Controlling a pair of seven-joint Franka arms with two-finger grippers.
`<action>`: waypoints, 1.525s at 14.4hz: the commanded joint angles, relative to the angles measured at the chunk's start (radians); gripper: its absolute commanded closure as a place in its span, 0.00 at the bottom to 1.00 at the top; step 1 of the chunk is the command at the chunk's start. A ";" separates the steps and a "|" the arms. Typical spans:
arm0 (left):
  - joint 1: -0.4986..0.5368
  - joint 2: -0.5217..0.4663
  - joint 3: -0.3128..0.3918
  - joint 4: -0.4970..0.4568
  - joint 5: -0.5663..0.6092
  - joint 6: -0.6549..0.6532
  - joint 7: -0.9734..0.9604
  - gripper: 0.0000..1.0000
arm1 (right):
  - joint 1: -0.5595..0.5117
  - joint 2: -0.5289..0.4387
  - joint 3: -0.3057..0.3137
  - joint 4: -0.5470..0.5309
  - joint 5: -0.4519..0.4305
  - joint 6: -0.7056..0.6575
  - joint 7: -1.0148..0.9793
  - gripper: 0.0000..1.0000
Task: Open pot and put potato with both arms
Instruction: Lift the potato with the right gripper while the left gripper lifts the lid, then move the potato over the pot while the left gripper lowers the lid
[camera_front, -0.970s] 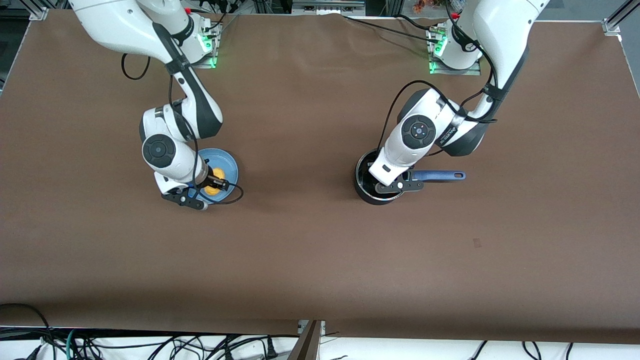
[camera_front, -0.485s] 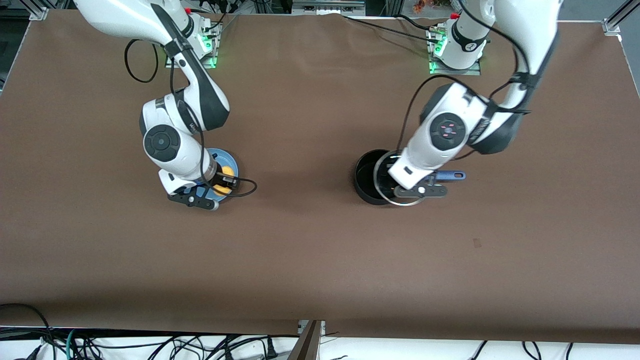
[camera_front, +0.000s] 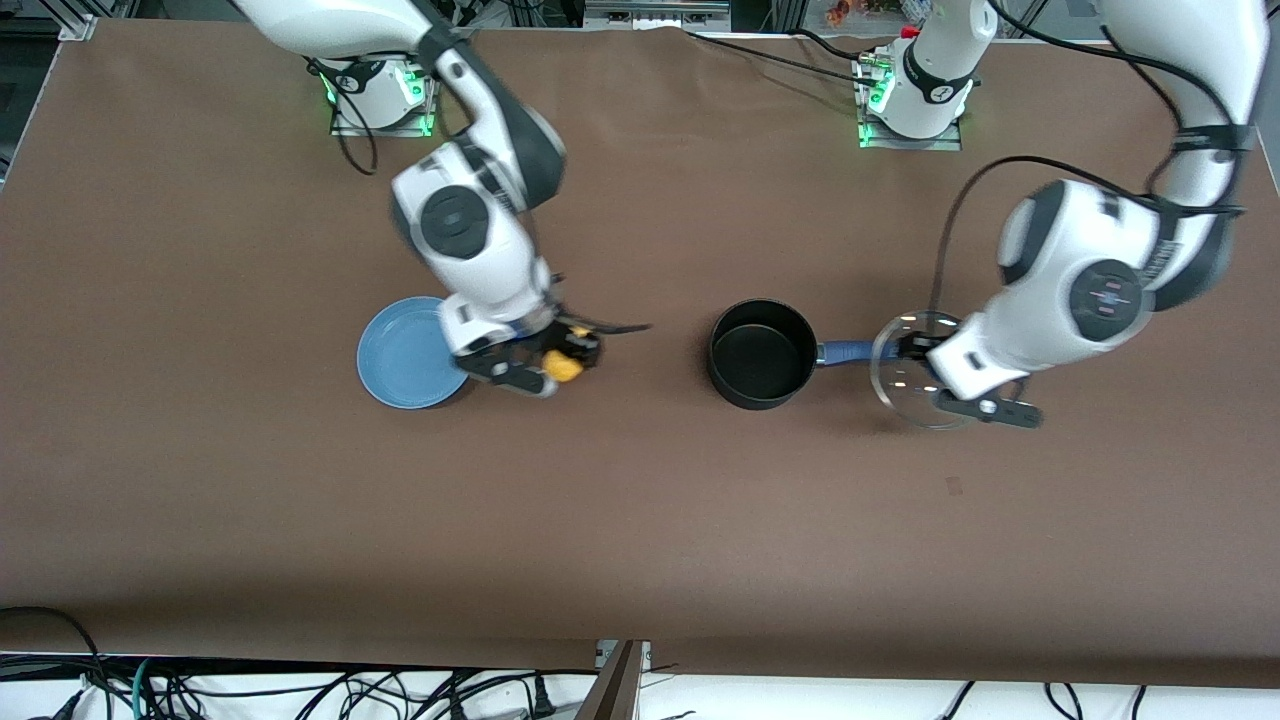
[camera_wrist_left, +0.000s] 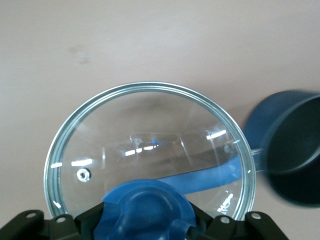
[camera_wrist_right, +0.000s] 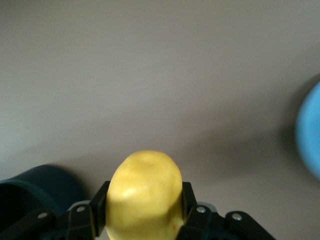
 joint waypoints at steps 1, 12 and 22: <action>0.109 0.021 -0.009 -0.011 0.043 0.001 0.188 1.00 | 0.080 0.135 0.003 0.168 -0.001 0.079 0.134 0.76; 0.208 0.305 -0.009 -0.002 0.179 0.259 0.227 1.00 | 0.246 0.330 0.003 0.187 -0.001 0.563 0.260 0.76; 0.220 0.276 -0.013 0.024 0.172 0.178 0.233 0.00 | 0.287 0.398 0.003 0.254 -0.002 0.569 0.263 0.75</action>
